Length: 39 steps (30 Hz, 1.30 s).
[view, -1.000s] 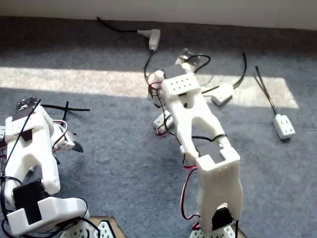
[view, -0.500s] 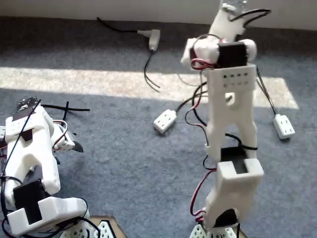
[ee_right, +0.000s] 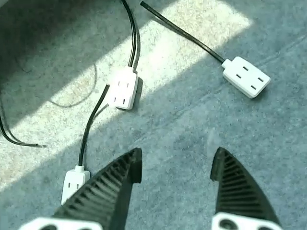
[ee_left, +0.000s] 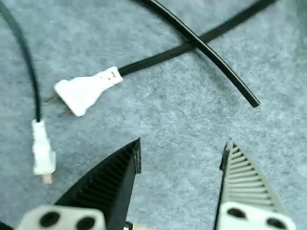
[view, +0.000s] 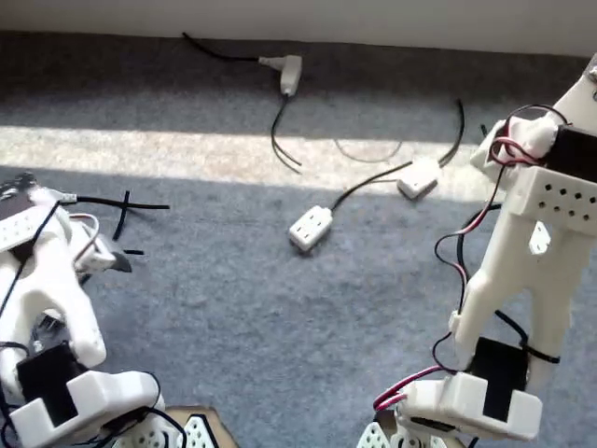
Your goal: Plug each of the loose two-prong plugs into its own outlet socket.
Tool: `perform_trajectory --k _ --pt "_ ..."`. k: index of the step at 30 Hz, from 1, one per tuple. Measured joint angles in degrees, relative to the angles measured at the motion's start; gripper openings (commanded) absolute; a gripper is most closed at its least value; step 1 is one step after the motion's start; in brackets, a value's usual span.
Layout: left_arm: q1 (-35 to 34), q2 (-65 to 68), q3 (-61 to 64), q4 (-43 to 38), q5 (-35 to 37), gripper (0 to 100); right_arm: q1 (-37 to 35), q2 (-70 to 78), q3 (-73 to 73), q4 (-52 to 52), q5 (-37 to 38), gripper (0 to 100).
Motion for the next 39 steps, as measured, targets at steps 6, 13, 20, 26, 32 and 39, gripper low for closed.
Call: perform_trajectory --k 6,13,20,26,32,39 --pt "-19.5 -0.4 -18.3 17.1 -11.7 28 -5.6 -6.7 19.2 -2.1 0.2 23.0" --pt "-34.1 -0.4 -17.9 18.6 -29.1 28 -3.5 -8.6 38.3 -14.5 0.2 23.0" --pt "-36.0 -0.5 -4.0 10.5 -30.9 28 -1.7 -8.6 50.3 -24.8 0.2 23.0" --pt "-36.0 -0.5 8.7 -5.5 -30.9 28 -1.7 -8.6 61.8 -35.5 0.2 23.0" --pt "-35.9 -0.5 14.7 -15.2 -30.9 28 -1.8 -8.7 65.4 -40.2 0.2 23.0" --pt "-34.4 -0.5 17.3 -17.8 -29.5 17 -1.8 -8.8 65.4 -40.6 0.2 23.0"
